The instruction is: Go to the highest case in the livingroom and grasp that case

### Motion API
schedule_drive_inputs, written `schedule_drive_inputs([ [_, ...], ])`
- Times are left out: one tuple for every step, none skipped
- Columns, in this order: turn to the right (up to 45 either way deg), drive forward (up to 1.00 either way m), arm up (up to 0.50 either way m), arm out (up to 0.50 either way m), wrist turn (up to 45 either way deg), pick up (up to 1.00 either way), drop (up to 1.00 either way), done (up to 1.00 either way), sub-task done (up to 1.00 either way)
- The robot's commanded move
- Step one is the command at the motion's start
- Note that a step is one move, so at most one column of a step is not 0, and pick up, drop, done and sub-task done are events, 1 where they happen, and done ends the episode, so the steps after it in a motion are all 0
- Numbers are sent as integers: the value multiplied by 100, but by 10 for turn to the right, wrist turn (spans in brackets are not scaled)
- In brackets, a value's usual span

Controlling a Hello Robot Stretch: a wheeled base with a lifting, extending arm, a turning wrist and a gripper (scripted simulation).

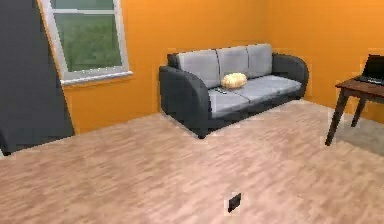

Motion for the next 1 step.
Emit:
schedule_drive_inputs([
  [390, 0, 0, 0, 0, 0, 0, 0, 0],
])
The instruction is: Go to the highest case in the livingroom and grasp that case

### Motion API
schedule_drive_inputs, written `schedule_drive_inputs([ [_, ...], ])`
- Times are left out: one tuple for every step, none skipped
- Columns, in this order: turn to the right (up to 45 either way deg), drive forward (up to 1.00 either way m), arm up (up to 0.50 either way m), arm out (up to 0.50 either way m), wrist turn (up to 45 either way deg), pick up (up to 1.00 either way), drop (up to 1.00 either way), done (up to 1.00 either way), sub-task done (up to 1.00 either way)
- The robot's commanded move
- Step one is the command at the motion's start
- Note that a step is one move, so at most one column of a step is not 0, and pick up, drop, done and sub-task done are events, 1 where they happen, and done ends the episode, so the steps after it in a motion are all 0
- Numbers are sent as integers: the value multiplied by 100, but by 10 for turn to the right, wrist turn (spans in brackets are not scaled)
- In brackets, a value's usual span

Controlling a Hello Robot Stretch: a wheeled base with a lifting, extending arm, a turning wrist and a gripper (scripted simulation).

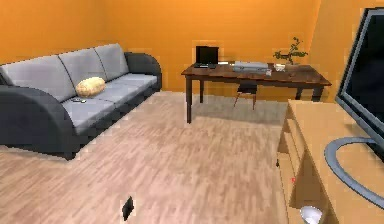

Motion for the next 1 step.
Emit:
schedule_drive_inputs([
  [0, 55, 0, 0, 0, 0, 0, 0, 0],
])
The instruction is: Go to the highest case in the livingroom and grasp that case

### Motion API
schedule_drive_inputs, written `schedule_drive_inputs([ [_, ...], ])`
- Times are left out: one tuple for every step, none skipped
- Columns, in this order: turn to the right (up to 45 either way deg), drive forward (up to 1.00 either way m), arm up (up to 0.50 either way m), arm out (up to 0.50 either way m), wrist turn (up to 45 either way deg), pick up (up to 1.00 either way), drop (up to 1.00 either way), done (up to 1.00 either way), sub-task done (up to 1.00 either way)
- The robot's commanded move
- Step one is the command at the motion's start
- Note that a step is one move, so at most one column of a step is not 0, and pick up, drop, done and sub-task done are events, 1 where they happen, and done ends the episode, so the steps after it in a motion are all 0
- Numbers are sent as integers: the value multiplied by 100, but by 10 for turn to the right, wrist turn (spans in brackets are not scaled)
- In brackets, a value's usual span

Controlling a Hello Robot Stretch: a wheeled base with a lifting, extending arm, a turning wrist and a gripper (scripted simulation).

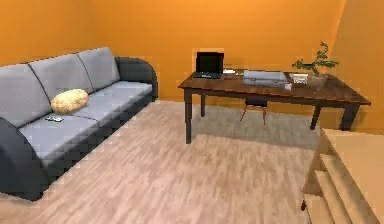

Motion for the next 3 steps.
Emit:
schedule_drive_inputs([
  [450, 0, 0, 0, 0, 0, 0, 0, 0],
  [-330, 0, 0, 0, 0, 0, 0, 0, 0],
  [0, 100, 0, 0, 0, 0, 0, 0, 0],
])
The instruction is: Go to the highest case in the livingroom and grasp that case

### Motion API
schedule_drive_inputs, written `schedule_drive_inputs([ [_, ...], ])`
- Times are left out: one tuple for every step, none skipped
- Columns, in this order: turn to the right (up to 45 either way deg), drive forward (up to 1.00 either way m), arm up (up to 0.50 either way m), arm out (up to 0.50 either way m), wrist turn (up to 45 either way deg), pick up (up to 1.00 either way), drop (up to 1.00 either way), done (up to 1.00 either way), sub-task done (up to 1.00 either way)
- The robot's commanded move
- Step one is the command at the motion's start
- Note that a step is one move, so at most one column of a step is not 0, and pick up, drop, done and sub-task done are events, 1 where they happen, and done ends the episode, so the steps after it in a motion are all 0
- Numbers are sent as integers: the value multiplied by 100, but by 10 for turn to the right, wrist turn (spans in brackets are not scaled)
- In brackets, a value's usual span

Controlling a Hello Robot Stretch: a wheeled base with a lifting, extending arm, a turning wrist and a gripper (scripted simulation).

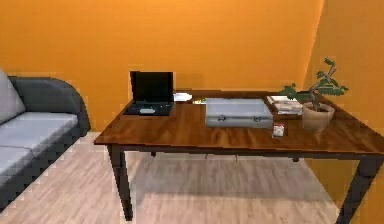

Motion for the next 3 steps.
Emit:
schedule_drive_inputs([
  [-60, 0, 0, 0, 0, 0, 0, 0, 0],
  [0, 40, 0, 0, 0, 0, 0, 0, 0],
  [-450, 0, 0, 0, 0, 0, 0, 0, 0],
])
